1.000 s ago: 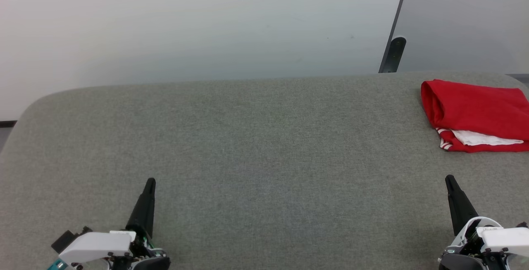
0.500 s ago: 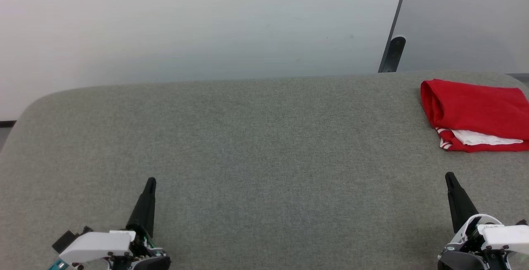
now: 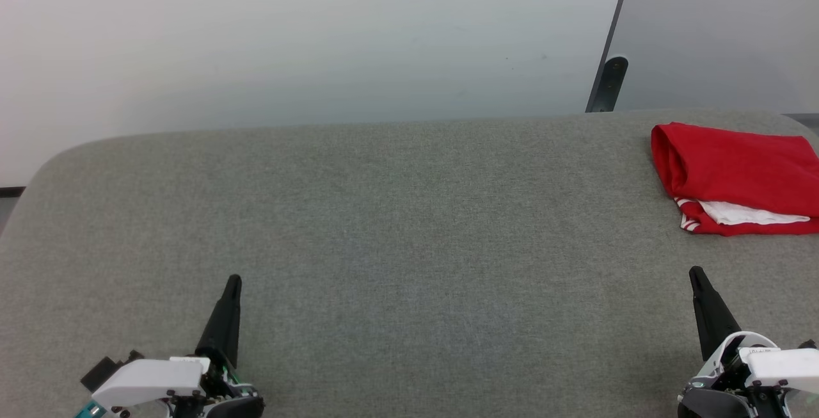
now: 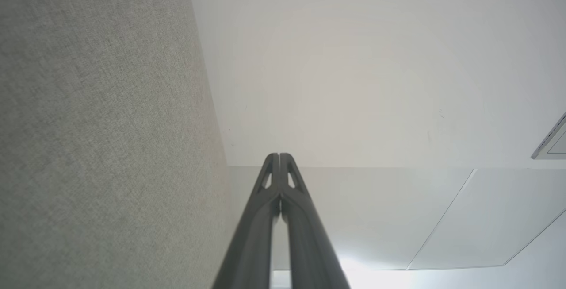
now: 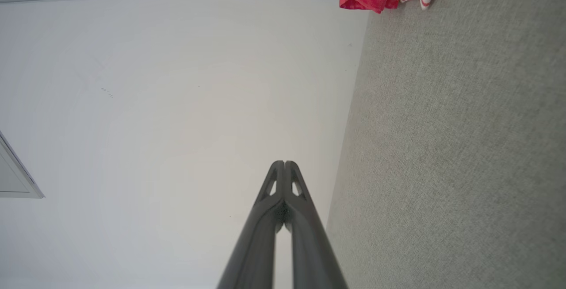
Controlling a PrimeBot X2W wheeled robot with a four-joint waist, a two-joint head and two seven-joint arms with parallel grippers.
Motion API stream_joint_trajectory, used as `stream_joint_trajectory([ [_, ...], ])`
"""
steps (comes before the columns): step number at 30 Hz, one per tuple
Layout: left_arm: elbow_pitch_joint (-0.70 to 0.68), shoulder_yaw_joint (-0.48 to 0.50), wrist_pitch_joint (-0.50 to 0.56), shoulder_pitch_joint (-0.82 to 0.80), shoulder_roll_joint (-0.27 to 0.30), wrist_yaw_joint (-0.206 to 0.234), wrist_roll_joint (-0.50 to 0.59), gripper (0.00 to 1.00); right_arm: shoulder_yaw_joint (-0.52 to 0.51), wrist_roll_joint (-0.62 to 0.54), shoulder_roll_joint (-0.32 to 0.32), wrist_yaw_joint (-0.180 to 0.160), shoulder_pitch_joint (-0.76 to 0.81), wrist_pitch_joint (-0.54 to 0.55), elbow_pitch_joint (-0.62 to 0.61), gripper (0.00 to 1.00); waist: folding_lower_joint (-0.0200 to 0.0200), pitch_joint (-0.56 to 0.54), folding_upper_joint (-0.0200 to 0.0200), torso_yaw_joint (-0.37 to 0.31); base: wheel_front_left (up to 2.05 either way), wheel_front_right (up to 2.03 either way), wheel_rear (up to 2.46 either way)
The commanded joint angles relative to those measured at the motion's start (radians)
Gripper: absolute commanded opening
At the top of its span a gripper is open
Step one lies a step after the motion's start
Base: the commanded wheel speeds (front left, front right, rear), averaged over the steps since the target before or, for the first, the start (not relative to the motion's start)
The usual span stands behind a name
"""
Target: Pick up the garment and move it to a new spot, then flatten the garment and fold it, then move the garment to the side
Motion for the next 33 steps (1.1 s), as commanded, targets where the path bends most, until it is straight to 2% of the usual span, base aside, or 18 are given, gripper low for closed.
stream_joint_trajectory([
  [1, 0.002, 0.003, 0.003, -0.01, 0.0, -0.003, -0.003, 0.0, 0.001, 0.005, 0.004, 0.0, -0.002, 0.003, -0.002, 0.0, 0.0, 0.0, 0.0, 0.0, 0.0, 0.0, 0.0],
  [33, 0.002, 0.003, 0.003, -0.01, 0.0, -0.003, -0.003, 0.0, 0.001, 0.005, 0.004, 0.0, -0.002, 0.003, -0.002, 0.0, 0.0, 0.0, 0.0, 0.0, 0.0, 0.0, 0.0],
])
